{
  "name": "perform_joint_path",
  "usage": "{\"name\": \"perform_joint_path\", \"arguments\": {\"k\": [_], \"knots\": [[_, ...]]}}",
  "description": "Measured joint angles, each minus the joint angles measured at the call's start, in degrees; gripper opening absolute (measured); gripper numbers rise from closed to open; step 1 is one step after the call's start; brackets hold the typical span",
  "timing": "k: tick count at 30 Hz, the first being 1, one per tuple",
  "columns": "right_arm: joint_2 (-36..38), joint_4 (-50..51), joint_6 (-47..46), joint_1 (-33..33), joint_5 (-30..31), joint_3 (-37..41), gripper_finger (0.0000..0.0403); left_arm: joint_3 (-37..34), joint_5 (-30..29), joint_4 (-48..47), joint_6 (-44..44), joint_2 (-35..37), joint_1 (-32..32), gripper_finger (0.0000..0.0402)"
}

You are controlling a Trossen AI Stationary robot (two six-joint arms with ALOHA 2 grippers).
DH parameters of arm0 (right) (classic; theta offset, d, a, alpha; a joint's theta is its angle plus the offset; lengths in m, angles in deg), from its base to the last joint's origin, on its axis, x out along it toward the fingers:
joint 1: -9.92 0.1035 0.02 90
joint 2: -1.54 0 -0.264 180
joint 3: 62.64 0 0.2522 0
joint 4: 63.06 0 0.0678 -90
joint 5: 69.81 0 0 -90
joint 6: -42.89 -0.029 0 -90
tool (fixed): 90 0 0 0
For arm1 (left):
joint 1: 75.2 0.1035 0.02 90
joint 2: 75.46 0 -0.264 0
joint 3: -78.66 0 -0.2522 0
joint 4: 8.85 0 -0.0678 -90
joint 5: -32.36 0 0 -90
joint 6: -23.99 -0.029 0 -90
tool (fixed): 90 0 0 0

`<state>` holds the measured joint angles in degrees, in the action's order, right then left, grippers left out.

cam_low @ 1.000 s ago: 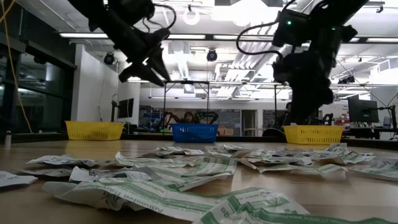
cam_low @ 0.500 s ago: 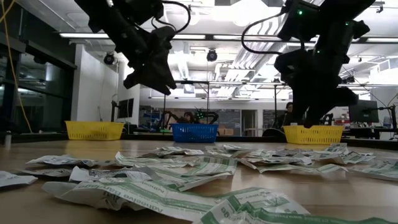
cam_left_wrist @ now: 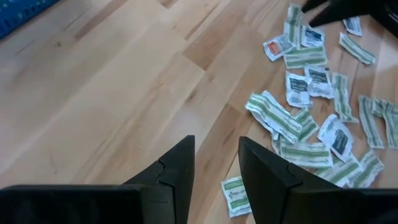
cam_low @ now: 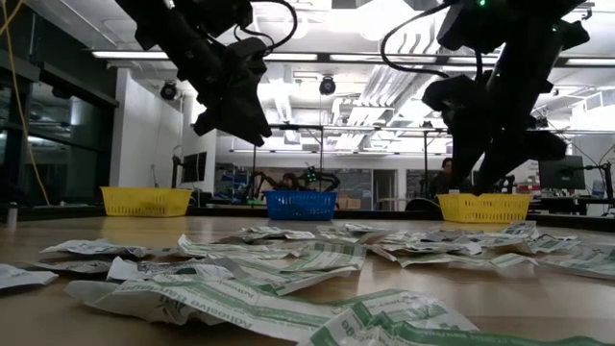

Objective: Pick & Place First Aid Supplies
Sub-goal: Put the orange ointment pack into the right yellow bin

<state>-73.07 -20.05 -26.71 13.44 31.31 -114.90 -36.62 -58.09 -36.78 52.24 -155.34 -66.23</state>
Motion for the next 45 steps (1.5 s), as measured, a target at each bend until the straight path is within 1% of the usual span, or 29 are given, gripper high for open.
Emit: {"name": "perform_joint_path", "arguments": {"k": [3, 7, 9, 12, 17, 23, 28, 30, 36, 45], "knots": [[-1.24, -0.72, 12.3, -0.01, 2.23, -0.01, 0.0165, 0.0, 0.07, -0.12, -1.04, 0.0, -0.01, 0.0124], [-3.68, -1.73, 27.37, -0.1, 2.09, -0.01, 0.0165, 0.0, 0.07, -0.52, -1.09, 0.0, 0.0, 0.0124], [-5.25, -2.31, 32.76, -0.1, 1.27, -0.01, 0.0165, 0.0, 0.07, -1.03, -1.12, 0.02, 0.0, 0.0124], [-7.58, -4.25, 37.87, -0.1, -1.23, -0.01, 0.0165, 0.0, 0.07, -1.45, -1.12, 0.02, 0.0, 0.0124], [-10.01, -5.34, 39.27, -0.25, 0.21, -0.01, 0.0165, 0.0, 0.78, -1.46, -1.16, 0.02, 0.0, 0.0123], [-12.43, -7.91, 42.71, -0.51, -0.86, -0.01, 0.0165, 0.0, 0.97, -1.56, -1.18, 0.04, 0.0, 0.0123], [-15.12, -9.18, 42.66, -0.52, -0.16, -0.31, 0.0164, 0.0, 0.97, -1.98, -1.16, 0.04, 0.0, 0.0123], [-16.08, -9.84, 42.64, -0.53, -0.83, -0.34, 0.0161, 0.0, 0.97, -2.44, -1.05, 0.07, 0.0, 0.0123], [-16.33, -10.74, 42.11, -2.2, -4.32, -0.27, 0.012, 0.0, 0.93, -2.54, -1.03, 0.07, 0.0, 0.0123], [-15.05, -10.86, 41.11, -7.19, -9.85, -0.03, 0.0035, 0.0, 0.92, -2.48, -1.01, 0.07, 0.0, 0.0123]]}}
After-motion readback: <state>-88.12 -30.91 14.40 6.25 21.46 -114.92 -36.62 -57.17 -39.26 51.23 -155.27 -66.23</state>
